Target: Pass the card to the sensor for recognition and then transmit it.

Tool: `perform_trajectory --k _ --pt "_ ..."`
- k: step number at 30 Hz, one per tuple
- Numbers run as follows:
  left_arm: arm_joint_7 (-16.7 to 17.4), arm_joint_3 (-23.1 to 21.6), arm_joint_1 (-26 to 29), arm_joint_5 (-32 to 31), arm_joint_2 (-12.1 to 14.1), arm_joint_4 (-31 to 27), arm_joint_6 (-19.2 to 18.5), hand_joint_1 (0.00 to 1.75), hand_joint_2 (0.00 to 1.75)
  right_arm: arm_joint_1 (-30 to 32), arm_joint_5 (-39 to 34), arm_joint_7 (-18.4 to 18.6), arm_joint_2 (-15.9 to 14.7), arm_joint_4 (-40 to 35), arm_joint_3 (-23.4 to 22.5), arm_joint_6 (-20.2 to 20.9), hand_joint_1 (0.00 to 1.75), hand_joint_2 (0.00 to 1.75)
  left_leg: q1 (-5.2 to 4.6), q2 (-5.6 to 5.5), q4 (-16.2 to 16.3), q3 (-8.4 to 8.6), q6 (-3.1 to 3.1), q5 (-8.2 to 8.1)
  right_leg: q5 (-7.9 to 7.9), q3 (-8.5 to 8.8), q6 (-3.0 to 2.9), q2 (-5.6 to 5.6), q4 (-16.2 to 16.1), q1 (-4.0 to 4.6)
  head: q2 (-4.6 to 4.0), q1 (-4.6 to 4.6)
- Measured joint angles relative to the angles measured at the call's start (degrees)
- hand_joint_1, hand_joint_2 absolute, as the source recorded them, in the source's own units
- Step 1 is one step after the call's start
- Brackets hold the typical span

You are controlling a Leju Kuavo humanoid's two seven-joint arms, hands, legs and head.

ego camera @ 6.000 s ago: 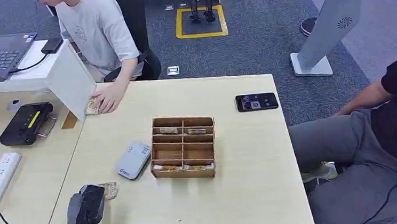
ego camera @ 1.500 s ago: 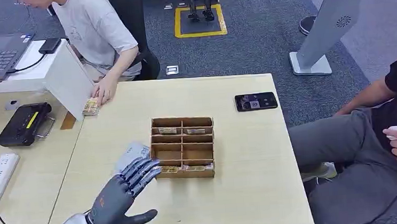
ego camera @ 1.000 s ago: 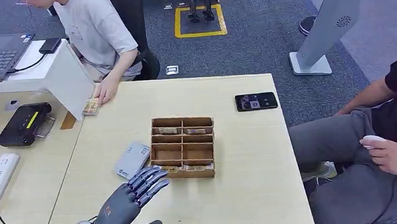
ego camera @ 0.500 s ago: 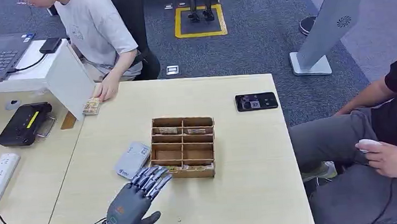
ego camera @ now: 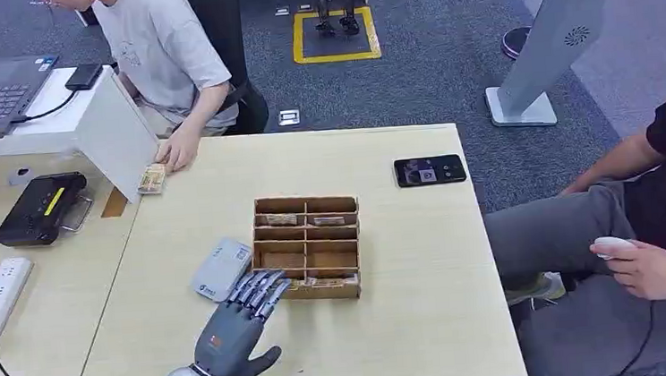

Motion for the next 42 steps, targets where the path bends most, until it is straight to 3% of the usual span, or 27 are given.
perform_trajectory --k 17,26,42 --pt "1.68 1.95 -1.43 -1.55 -3.41 2.14 3.47 0.00 1.75 -0.37 -1.40 0.74 0.74 -0.48 1.00 0.13 0.00 1.75 -0.01 -0.01 0.00 0.00 0.00 0.00 0.00 0.01 0.00 -0.01 0.00 0.00 0.00 0.00" --pt "2.01 2.78 -2.98 -0.83 -5.18 3.96 3.52 0.00 1.75 -0.68 -1.88 0.72 0.72 -0.55 1.46 0.59 0.00 1.75 0.00 -0.01 0.00 0.01 -0.01 0.01 0.01 0.01 0.00 -0.01 0.00 0.00 0.00 0.00" --pt "-0.55 2.80 -3.80 2.98 -6.01 6.32 3.08 0.00 1.75 -0.86 -2.34 0.55 0.68 -0.72 2.19 1.20 0.00 1.75 0.00 0.00 0.00 0.01 -0.01 0.01 0.00 0.00 0.00 -0.01 0.00 0.00 0.00 0.00"
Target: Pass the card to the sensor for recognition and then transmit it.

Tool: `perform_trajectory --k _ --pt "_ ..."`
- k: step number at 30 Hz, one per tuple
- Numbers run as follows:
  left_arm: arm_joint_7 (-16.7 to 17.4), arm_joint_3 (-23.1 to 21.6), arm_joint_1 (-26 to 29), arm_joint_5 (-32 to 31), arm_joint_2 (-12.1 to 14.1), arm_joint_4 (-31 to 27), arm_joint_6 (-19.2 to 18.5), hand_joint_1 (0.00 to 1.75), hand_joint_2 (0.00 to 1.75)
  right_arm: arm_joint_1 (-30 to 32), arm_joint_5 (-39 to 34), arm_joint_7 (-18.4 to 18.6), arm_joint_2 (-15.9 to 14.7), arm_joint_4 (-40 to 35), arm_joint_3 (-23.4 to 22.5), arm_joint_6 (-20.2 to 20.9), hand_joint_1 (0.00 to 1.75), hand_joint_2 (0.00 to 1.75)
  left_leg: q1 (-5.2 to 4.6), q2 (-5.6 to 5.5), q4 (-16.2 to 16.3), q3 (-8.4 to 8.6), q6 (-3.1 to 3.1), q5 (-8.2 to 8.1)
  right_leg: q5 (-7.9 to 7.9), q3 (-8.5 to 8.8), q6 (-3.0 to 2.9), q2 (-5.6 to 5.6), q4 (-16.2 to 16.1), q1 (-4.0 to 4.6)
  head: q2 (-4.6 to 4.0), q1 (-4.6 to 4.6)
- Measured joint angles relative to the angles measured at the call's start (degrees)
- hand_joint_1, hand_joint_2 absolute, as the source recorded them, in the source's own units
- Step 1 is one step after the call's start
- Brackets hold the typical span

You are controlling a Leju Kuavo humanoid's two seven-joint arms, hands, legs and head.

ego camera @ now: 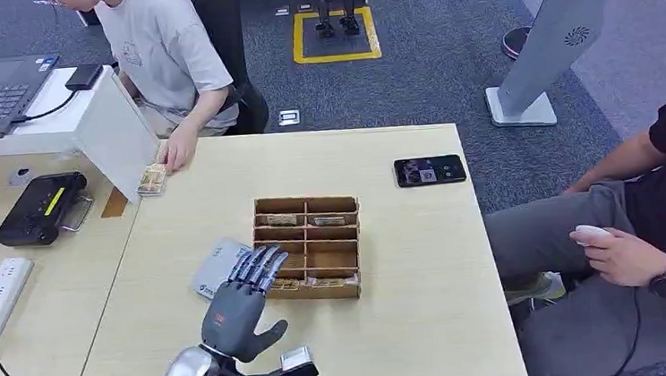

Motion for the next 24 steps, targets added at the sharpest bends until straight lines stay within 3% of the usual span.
perform_trajectory --k 11,24 --pt "-0.94 0.00 -0.81 1.48 -1.16 2.08 -0.22 0.00 1.75 0.03 -0.17 0.02 0.00 -0.22 1.42 -0.18 0.00 1.75 0.00 0.00 0.00 0.00 0.00 0.00 0.00 0.00 0.00 0.00 0.00 0.00 0.00 0.00" --pt "0.27 0.00 -2.34 2.31 -1.68 3.67 -0.74 0.00 1.75 0.07 -0.92 0.20 0.00 -0.28 3.52 -0.33 0.00 1.75 0.00 0.00 0.01 0.00 0.00 0.00 0.00 0.00 0.00 0.00 0.00 0.00 0.00 0.00"
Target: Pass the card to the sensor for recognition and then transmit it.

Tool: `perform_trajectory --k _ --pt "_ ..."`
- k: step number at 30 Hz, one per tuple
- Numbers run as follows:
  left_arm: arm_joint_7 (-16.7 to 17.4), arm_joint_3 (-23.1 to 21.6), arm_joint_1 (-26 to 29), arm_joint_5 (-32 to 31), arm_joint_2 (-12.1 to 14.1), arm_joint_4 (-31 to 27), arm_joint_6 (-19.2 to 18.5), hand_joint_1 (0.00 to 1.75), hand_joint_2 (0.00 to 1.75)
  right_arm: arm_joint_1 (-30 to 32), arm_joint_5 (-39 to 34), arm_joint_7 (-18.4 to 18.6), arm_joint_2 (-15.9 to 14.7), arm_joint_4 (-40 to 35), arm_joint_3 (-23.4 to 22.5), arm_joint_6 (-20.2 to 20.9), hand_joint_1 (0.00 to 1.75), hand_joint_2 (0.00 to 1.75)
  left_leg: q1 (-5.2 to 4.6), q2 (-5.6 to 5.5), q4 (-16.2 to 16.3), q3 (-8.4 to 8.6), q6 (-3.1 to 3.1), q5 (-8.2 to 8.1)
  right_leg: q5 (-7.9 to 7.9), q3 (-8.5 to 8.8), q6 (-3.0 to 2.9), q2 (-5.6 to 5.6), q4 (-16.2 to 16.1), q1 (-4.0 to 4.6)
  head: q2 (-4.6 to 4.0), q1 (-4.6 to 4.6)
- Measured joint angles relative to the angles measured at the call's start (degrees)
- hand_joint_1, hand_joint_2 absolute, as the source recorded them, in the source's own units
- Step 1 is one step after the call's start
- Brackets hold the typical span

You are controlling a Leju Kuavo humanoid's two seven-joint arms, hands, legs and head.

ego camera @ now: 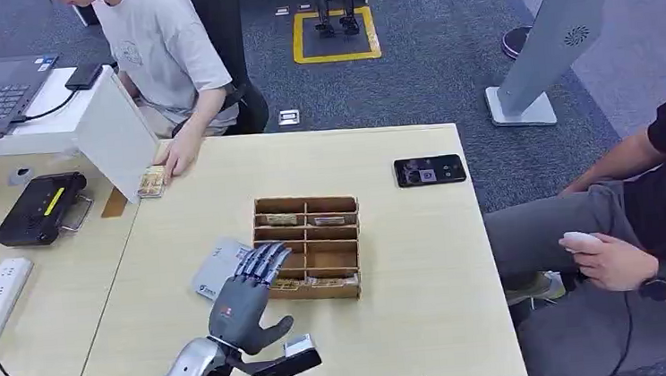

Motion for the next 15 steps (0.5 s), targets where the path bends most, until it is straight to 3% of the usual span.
perform_trajectory --k 15 --pt "1.31 0.87 -0.82 -1.60 0.18 1.73 1.25 0.00 1.75 0.43 -1.33 0.42 0.00 -0.92 2.69 0.35 0.00 1.75 0.00 0.00 0.00 0.00 0.00 0.00 0.00 0.00 0.00 0.00 0.00 0.00 0.00 0.00"
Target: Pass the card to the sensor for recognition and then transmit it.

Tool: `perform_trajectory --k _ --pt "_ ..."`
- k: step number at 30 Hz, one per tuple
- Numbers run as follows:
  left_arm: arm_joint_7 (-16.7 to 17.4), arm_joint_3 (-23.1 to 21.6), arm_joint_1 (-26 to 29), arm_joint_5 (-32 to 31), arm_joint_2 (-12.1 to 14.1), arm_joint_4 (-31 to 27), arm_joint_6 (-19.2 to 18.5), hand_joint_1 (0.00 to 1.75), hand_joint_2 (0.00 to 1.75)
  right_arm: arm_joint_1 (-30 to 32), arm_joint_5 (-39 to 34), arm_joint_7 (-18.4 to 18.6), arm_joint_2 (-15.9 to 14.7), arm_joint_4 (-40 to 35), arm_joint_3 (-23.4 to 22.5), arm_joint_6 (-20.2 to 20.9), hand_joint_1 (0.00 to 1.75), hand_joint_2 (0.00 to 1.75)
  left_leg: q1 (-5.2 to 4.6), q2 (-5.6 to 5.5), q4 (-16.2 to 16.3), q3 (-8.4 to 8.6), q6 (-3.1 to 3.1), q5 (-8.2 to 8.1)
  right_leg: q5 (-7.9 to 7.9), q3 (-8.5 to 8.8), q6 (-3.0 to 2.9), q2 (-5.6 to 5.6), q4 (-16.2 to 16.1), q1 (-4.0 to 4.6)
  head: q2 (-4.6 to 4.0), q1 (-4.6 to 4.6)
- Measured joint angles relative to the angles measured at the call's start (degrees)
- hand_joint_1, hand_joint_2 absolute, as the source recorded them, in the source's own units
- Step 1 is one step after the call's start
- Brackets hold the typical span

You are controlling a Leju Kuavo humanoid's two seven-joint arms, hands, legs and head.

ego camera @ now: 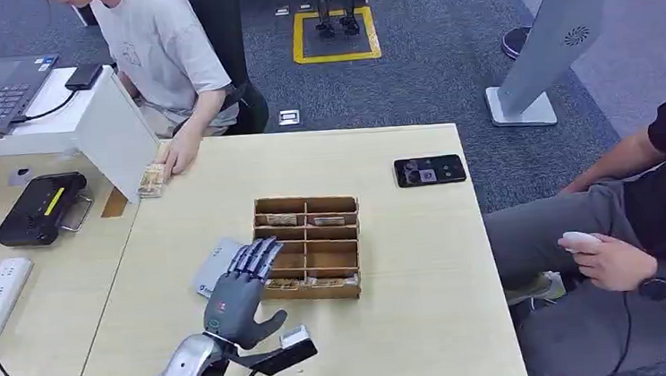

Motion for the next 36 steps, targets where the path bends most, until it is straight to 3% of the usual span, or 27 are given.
perform_trajectory --k 17,36 --pt "-0.18 0.09 -0.44 -0.63 -0.02 1.29 0.13 0.00 1.75 0.00 -1.55 -0.48 -0.72 -1.42 1.68 2.10 0.00 1.75 0.00 0.00 0.00 0.00 0.00 0.00 0.00 0.00 0.00 0.00 0.00 0.00 0.00 0.00" --pt "-1.92 0.07 -0.53 2.08 -0.24 1.29 -0.07 0.00 1.75 0.01 -6.56 0.37 -1.36 -2.36 6.56 2.69 0.00 1.75 0.00 0.00 0.00 0.00 0.00 0.00 0.00 0.00 0.00 0.00 0.00 0.00 0.00 0.00"
